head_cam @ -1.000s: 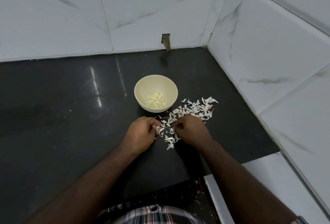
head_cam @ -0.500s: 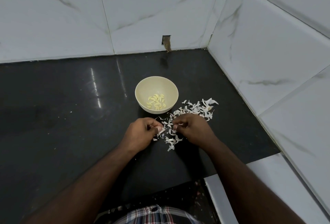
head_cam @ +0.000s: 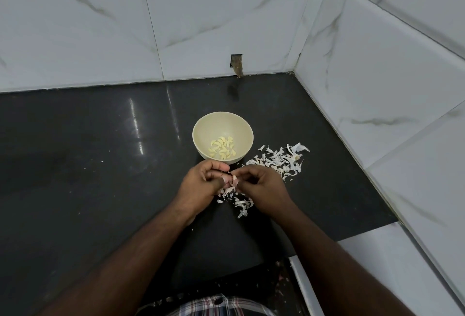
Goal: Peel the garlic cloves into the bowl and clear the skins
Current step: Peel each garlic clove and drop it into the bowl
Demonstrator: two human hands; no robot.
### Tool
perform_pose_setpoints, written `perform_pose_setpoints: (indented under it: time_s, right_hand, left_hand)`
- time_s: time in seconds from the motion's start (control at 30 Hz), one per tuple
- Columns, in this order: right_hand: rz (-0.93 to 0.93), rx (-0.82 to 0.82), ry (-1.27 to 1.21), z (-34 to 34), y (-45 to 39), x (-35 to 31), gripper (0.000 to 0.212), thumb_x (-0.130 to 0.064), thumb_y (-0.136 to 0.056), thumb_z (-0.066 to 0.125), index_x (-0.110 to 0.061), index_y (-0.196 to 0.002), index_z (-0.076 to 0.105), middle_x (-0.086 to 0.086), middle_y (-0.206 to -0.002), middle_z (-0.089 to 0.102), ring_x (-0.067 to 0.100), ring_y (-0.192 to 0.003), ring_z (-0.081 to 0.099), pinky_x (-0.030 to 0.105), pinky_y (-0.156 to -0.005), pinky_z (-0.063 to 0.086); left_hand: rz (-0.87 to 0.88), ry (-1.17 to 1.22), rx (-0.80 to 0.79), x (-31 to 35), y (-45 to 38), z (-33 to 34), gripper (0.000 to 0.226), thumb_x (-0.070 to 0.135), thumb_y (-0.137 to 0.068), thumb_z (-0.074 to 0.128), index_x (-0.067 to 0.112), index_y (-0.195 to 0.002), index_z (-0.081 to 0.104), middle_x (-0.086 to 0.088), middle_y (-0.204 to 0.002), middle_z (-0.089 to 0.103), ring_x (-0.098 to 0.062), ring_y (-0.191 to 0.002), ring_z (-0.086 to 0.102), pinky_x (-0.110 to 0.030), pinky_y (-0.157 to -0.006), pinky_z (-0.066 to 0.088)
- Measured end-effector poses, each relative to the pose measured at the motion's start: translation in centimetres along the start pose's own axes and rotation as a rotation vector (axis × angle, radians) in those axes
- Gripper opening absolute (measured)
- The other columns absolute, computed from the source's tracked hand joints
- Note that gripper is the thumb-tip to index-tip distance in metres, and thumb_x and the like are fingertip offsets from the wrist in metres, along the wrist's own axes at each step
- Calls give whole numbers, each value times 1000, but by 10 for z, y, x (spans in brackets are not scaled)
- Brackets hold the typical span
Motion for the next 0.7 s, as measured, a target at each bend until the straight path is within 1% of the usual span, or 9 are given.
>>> perform_pose_setpoints:
  time_s: [0.1,0.2,0.3,0.37,0.43,0.47,0.53,0.6,0.7]
  right_hand:
    - [28,3,-26,-1,-2,2,8,-13,-88,73,-20,-90,75,7,-73,74,23,-69,71,38,-66,57]
    - [57,-3,-107,-2,-1,2,5,-7,-88,73,-13,-89,73,13,-74,74,19,-68,70,28,-58,53]
    - [65,-3,-137,-2,0,-1,5,-2,-87,72,-6,-90,72,16,-75,73,18,-67,69,27,-57,53]
    - [64,-5,-122,-2,-1,-1,6,-3,-87,73,-9,-88,72,14,-73,72,17,-65,67,30,-58,53]
    - [42,-8,-66,-3,-2,0,9,-8,-86,74,-16,-83,74,7,-71,72,14,-63,65,32,-60,52]
    - [31,-9,-27,-3,-3,0,8,-11,-86,74,-18,-82,74,4,-70,72,11,-62,64,31,-61,51]
    - [9,3,69,-5,-3,-1,7,-14,-85,74,-19,-80,73,-3,-69,71,5,-60,60,26,-61,50]
    - [1,17,109,-6,-3,-2,8,-16,-84,74,-19,-78,72,-7,-65,68,3,-57,56,23,-58,47]
    - [44,11,34,-4,-1,0,11,-14,-84,73,-18,-74,70,-4,-61,65,7,-56,55,27,-57,45]
  left_hand:
    - [18,-90,-30,0,-2,0,14,6,-90,72,15,-99,75,-16,-86,74,-12,-71,64,-20,-65,51]
    - [43,-114,-75,4,-1,3,14,5,-87,75,14,-98,76,-8,-84,76,-10,-76,69,-19,-69,52]
    - [73,-141,-117,10,1,7,15,4,-86,75,17,-92,75,0,-76,76,-8,-75,72,-22,-76,55]
    - [81,-194,-113,10,0,7,15,8,-86,76,22,-90,76,2,-74,76,-9,-75,72,-27,-78,56]
    - [83,-266,-86,9,-3,4,9,22,-84,79,29,-89,78,0,-78,76,-18,-81,73,-40,-83,59]
    - [81,-312,-70,8,-3,2,8,29,-83,79,33,-89,78,0,-80,76,-21,-84,73,-44,-85,59]
    - [77,-397,-74,8,-3,1,6,33,-84,76,37,-88,77,2,-82,75,-21,-85,72,-44,-83,59]
    - [79,-440,-89,9,-1,3,3,34,-87,75,37,-87,76,2,-82,75,-21,-83,71,-42,-79,57]
    - [118,-505,-36,13,2,2,3,34,-87,76,34,-84,75,3,-79,72,-17,-77,67,-37,-72,54]
Point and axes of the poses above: each hand's wrist, its own y-axis away from the middle knuckle, its own z-axis out of the palm, x = y × z, the point moved 7 cm from there along -y, towards the middle knuckle
